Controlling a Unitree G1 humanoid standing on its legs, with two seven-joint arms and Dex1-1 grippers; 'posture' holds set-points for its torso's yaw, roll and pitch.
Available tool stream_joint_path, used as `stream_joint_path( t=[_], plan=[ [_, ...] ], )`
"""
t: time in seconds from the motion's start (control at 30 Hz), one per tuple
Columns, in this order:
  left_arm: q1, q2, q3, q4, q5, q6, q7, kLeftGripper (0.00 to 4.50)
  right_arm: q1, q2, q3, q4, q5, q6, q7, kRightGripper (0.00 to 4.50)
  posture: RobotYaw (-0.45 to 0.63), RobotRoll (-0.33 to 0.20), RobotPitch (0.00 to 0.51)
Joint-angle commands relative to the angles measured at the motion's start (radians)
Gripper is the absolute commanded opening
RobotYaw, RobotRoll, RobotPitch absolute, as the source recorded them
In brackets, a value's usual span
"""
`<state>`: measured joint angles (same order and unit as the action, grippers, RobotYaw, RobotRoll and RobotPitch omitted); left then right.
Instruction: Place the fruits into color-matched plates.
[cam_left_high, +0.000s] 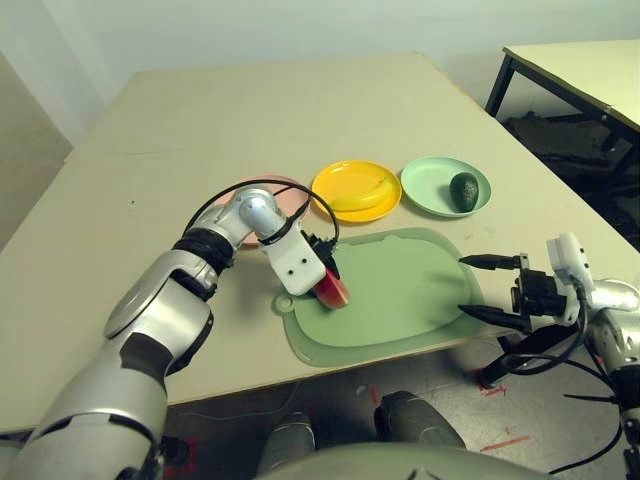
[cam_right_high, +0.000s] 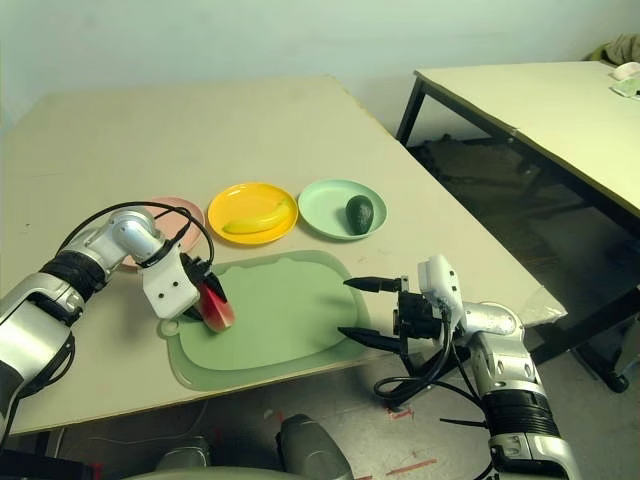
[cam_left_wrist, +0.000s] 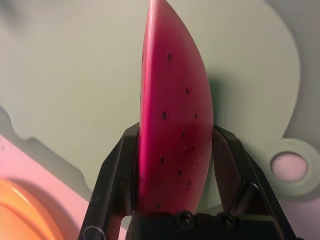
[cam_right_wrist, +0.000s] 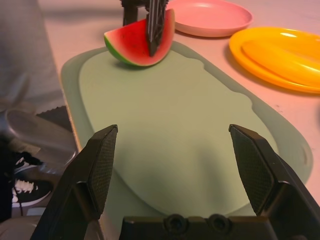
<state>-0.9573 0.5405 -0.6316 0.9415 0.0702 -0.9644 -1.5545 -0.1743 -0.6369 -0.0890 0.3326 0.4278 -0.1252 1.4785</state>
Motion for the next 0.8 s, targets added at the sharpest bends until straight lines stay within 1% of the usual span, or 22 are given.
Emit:
stream_joint_path(
  t=[0.03,0.2,0.27,0.4,0.6,0.73,0.8],
  plan=[
    [-0.020,0.040,0.064,0.003,-0.004,0.047,0.010,2.24,-0.015,0.006,-0.011,0.013,0.008,0.012,-0.028,4.50,-0.23,0.000,0.002],
    [-0.051,0.092,0.119,0.045,0.039,0.076,0.057,2.24,-0.021,0.026,-0.014,0.027,0.012,0.013,-0.060,4.50,-0.21,0.000,0.002],
    [-0.068,0.112,0.138,0.080,0.070,0.084,0.105,2.24,-0.011,0.034,-0.007,0.023,0.008,0.005,-0.065,4.50,-0.21,0.000,0.002],
    [-0.111,0.155,0.152,0.174,0.176,0.120,0.272,2.24,0.005,0.054,0.001,0.002,0.003,0.011,-0.088,4.50,-0.19,0.000,0.003],
    [-0.144,0.172,0.143,0.293,0.324,0.243,0.591,2.24,0.012,0.077,0.011,-0.010,-0.002,0.011,-0.112,4.50,-0.19,0.000,0.005],
    [-0.140,0.170,0.136,0.340,0.388,0.330,0.703,2.24,0.020,0.082,0.018,-0.031,-0.003,0.019,-0.122,4.50,-0.20,0.000,0.011],
    [-0.129,0.166,0.136,0.358,0.409,0.362,0.730,2.24,0.022,0.080,0.020,-0.037,-0.004,0.020,-0.123,4.50,-0.20,0.000,0.011]
  ],
)
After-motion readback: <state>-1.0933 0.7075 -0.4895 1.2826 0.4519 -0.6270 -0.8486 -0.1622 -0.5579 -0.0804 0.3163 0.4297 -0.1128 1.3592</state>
